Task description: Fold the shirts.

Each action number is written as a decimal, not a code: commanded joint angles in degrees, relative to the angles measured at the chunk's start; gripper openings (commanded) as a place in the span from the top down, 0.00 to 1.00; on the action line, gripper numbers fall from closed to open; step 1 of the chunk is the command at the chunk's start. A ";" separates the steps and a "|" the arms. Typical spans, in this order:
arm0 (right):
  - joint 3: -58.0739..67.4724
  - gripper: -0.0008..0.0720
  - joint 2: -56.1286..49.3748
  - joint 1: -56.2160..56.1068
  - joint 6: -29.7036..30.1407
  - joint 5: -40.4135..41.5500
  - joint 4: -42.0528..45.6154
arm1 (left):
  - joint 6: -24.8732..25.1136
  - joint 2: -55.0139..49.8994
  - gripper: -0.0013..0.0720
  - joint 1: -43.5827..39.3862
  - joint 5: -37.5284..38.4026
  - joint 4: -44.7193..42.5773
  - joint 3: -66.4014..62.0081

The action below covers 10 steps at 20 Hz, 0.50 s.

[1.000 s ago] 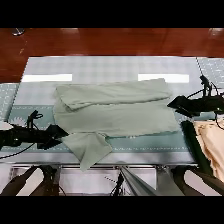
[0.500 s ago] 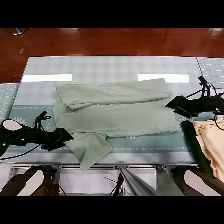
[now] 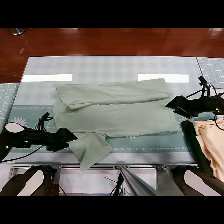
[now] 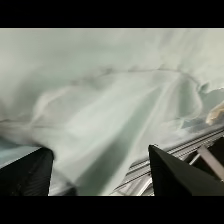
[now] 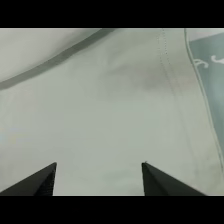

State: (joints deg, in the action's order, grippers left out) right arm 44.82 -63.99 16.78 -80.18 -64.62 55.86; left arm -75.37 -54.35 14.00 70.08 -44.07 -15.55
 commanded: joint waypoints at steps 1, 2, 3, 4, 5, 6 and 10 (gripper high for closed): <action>0.00 0.14 0.04 -0.02 -0.02 0.04 0.28 | 1.42 -0.04 0.02 -3.67 -8.11 7.06 2.91; 0.00 0.14 0.04 0.48 -0.17 0.00 0.59 | 1.36 -0.04 0.02 -6.10 -10.36 7.06 3.26; 0.00 0.14 0.04 1.99 -0.20 -0.96 1.22 | 1.20 -0.04 0.06 -8.15 -11.30 7.08 3.30; 0.00 0.14 0.04 4.13 -0.55 -2.23 2.86 | 1.27 -0.04 0.31 -9.75 -11.39 7.04 3.28; -0.02 0.14 0.04 6.99 -1.81 -4.02 6.25 | 2.34 -0.04 0.69 -10.43 -11.17 7.04 3.30; -0.02 0.14 0.04 9.86 -3.17 -5.97 10.23 | 3.93 0.00 0.94 -10.45 -10.80 7.06 3.28; -4.26 0.14 0.04 17.35 -3.39 -13.11 16.79 | 4.81 0.09 0.95 -10.45 -10.54 7.06 2.60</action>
State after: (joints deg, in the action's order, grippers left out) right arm 43.13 -63.99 29.54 -83.46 -72.53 67.75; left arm -71.72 -54.35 4.27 59.92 -37.60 -12.71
